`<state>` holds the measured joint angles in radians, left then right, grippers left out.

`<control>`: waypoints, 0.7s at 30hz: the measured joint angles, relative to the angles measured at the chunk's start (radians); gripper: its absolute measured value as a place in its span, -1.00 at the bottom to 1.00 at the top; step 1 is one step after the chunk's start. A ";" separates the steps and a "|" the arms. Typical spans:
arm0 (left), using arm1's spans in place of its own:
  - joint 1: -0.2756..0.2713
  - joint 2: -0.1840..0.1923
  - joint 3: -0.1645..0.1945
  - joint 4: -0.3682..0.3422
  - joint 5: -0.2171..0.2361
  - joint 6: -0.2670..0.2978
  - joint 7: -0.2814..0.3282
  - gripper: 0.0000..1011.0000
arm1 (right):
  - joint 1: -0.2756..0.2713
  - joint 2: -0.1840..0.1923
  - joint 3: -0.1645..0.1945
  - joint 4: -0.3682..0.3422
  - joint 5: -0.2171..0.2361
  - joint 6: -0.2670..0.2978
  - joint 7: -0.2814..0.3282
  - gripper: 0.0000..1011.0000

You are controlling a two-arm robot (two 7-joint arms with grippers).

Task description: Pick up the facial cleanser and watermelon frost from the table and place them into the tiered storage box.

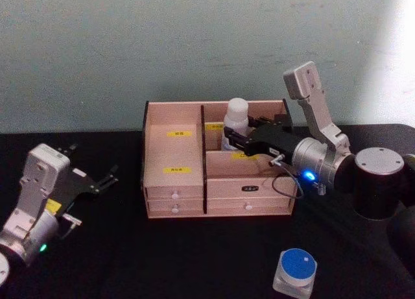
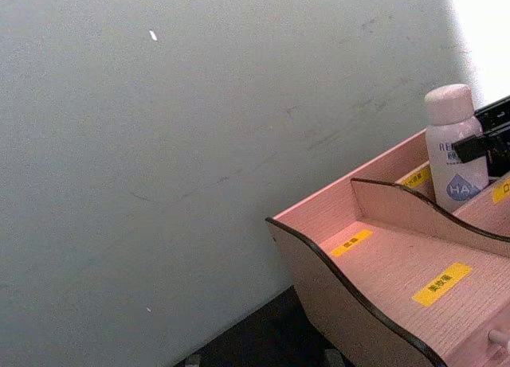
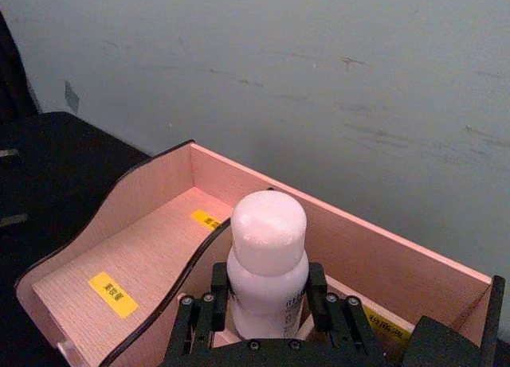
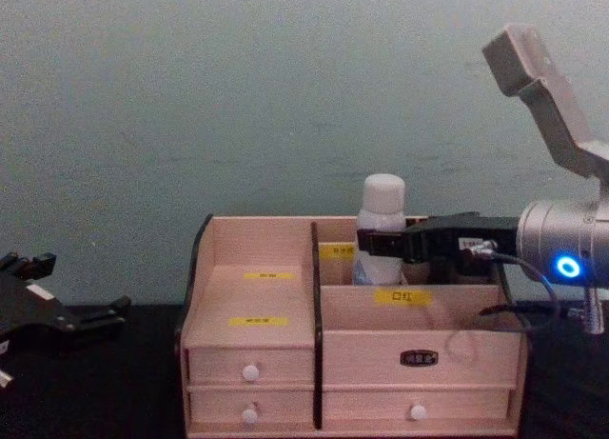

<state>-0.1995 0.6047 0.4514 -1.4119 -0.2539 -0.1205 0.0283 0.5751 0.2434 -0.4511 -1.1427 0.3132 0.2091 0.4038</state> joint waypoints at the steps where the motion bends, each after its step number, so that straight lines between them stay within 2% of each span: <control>1: 0.000 0.000 0.000 0.000 0.000 0.000 0.000 0.98 | 0.000 -0.001 0.000 0.001 -0.003 0.000 0.000 0.17; 13: 0.000 0.000 0.000 0.000 0.000 0.000 0.000 0.98 | 0.000 0.000 0.000 0.001 -0.007 -0.002 0.000 0.17; 16: 0.000 0.000 0.000 0.000 0.000 0.000 0.000 0.98 | 0.000 0.000 0.000 0.001 -0.006 -0.002 0.000 0.25; 21: 0.000 0.000 0.000 0.000 0.000 0.000 0.000 0.98 | 0.000 0.001 0.000 0.000 -0.005 -0.001 0.000 0.60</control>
<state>-0.1995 0.6047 0.4514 -1.4120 -0.2539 -0.1205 0.0282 0.5752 0.2440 -0.4510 -1.1424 0.3085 0.2077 0.4034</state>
